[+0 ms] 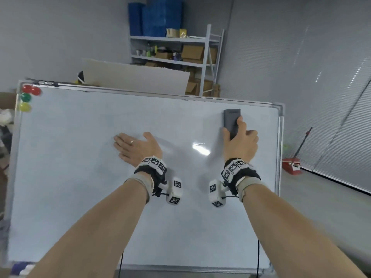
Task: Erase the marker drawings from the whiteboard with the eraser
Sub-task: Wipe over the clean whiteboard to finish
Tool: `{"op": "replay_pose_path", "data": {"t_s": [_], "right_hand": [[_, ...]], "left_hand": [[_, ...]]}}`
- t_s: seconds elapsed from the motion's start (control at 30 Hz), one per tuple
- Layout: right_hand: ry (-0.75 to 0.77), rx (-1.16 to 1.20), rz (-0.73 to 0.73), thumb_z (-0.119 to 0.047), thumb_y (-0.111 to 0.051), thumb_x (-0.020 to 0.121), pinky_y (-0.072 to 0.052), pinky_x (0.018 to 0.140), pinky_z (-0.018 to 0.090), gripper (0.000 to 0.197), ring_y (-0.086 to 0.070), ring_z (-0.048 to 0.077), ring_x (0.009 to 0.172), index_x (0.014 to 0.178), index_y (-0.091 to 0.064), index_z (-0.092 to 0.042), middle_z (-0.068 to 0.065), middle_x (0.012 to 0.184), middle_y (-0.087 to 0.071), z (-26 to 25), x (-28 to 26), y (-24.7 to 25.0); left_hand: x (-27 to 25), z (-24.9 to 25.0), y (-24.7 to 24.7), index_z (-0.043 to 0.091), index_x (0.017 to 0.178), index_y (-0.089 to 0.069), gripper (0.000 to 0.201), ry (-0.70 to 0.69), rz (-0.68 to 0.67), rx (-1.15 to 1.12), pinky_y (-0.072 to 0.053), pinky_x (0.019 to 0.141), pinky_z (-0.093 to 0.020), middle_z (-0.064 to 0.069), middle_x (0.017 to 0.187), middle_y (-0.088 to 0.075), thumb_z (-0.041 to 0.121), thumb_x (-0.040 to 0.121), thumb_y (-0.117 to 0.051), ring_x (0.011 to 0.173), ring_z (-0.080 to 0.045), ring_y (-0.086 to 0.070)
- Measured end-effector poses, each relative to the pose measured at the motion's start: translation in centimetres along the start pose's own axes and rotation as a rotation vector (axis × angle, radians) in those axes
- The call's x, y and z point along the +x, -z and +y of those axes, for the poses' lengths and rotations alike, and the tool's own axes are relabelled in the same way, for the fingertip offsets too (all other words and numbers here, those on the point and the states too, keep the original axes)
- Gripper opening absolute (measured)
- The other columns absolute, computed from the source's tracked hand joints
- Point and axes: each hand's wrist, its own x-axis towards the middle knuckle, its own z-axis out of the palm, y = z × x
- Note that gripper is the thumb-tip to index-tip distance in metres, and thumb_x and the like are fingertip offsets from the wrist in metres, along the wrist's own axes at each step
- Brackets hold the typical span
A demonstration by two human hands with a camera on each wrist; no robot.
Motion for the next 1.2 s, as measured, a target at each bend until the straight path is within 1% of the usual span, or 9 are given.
{"op": "replay_pose_path", "data": {"t_s": [0.17, 0.4, 0.63, 0.73, 0.83, 0.93, 1.0, 1.07, 1.2], "right_hand": [[0.301, 0.093, -0.098, -0.058, -0.059, 0.086, -0.039, 0.085, 0.04, 0.058, -0.047, 0.029, 0.095, 0.139, -0.047, -0.037, 0.009, 0.105, -0.05, -7.3, -3.1, -3.1], [0.652, 0.089, -0.242, -0.055, -0.064, 0.084, -0.039, 0.082, 0.041, 0.056, -0.048, 0.026, 0.088, 0.135, -0.05, -0.039, 0.005, 0.101, -0.048, -14.3, -9.9, -7.5], [0.929, 0.085, -0.456, -0.055, -0.073, 0.076, -0.035, 0.078, 0.039, 0.058, -0.05, 0.026, 0.084, 0.13, -0.058, -0.04, 0.004, 0.093, -0.048, -18.3, -21.4, -12.4], [1.039, 0.072, -0.545, -0.055, -0.074, 0.075, -0.034, 0.076, 0.039, 0.058, -0.049, 0.025, 0.084, 0.13, -0.058, -0.041, 0.002, 0.094, -0.048, -19.2, -25.9, -13.6], [1.118, 0.06, -0.634, -0.055, -0.075, 0.074, -0.033, 0.075, 0.038, 0.059, -0.047, 0.023, 0.085, 0.129, -0.057, -0.044, 0.0, 0.094, -0.049, -20.0, -29.8, -14.9], [1.228, 0.038, -0.723, -0.057, -0.077, 0.071, -0.031, 0.074, 0.038, 0.059, -0.048, 0.023, 0.084, 0.126, -0.06, -0.044, 0.0, 0.092, -0.051, -20.2, -33.1, -15.7], [1.313, 0.025, -0.734, -0.057, -0.077, 0.07, -0.031, 0.074, 0.038, 0.059, -0.049, 0.023, 0.083, 0.126, -0.061, -0.044, 0.0, 0.09, -0.052, -20.7, -34.1, -16.0], [1.332, 0.017, -0.677, -0.057, -0.075, 0.073, -0.029, 0.074, 0.038, 0.057, -0.049, 0.024, 0.083, 0.127, -0.06, -0.044, 0.0, 0.091, -0.053, -21.7, -33.5, -16.0], [1.168, 0.048, -0.455, -0.054, -0.066, 0.082, -0.029, 0.074, 0.039, 0.054, -0.047, 0.027, 0.086, 0.134, -0.054, -0.04, 0.002, 0.097, -0.052, -24.7, -29.0, -15.0]], "left_hand": [[2.1, -3.0, 2.9, 0.009, 0.155, -0.026, 0.066, 0.009, 0.097, -0.032, -0.027, 0.118, -0.049, -0.008, 0.162, -0.027, 0.042, 0.098, -0.039, 0.149, -0.027, -0.026], [8.2, -13.1, 8.7, 0.011, 0.152, -0.03, 0.063, 0.26, 0.23, 0.028, -0.021, 0.121, -0.046, -0.006, 0.162, -0.028, 0.043, 0.099, -0.038, 0.15, -0.027, -0.025], [9.9, -22.2, 13.6, 0.01, 0.152, -0.033, 0.06, 0.475, 0.165, 0.042, -0.023, 0.12, -0.05, -0.009, 0.161, -0.029, 0.043, 0.102, -0.031, 0.148, -0.03, -0.027], [9.8, -26.0, 15.5, 0.009, 0.153, -0.033, 0.06, 0.567, 0.142, 0.053, -0.021, 0.119, -0.046, -0.011, 0.161, -0.03, 0.041, 0.102, -0.033, 0.147, -0.031, -0.027], [9.7, -28.7, 17.1, 0.009, 0.152, -0.036, 0.059, 0.617, 0.151, 0.058, -0.02, 0.119, -0.046, -0.011, 0.16, -0.031, 0.039, 0.101, -0.037, 0.148, -0.027, -0.026], [9.9, -31.0, 18.3, 0.011, 0.15, -0.039, 0.057, 0.633, 0.169, 0.051, -0.024, 0.119, -0.047, -0.01, 0.158, -0.034, 0.037, 0.099, -0.041, 0.146, -0.03, -0.029], [10.0, -32.0, 19.1, 0.012, 0.148, -0.042, 0.055, 0.643, 0.18, 0.047, -0.025, 0.119, -0.045, -0.01, 0.157, -0.037, 0.033, 0.097, -0.045, 0.145, -0.031, -0.031], [10.1, -31.8, 19.8, 0.01, 0.147, -0.042, 0.056, 0.65, 0.174, 0.044, -0.025, 0.118, -0.043, -0.01, 0.156, -0.038, 0.029, 0.094, -0.048, 0.144, -0.031, -0.032], [11.7, -29.5, 20.3, 0.007, 0.148, -0.039, 0.061, 0.618, 0.093, 0.043, -0.026, 0.119, -0.045, -0.01, 0.156, -0.036, 0.027, 0.092, -0.049, 0.142, -0.033, -0.034]]}}
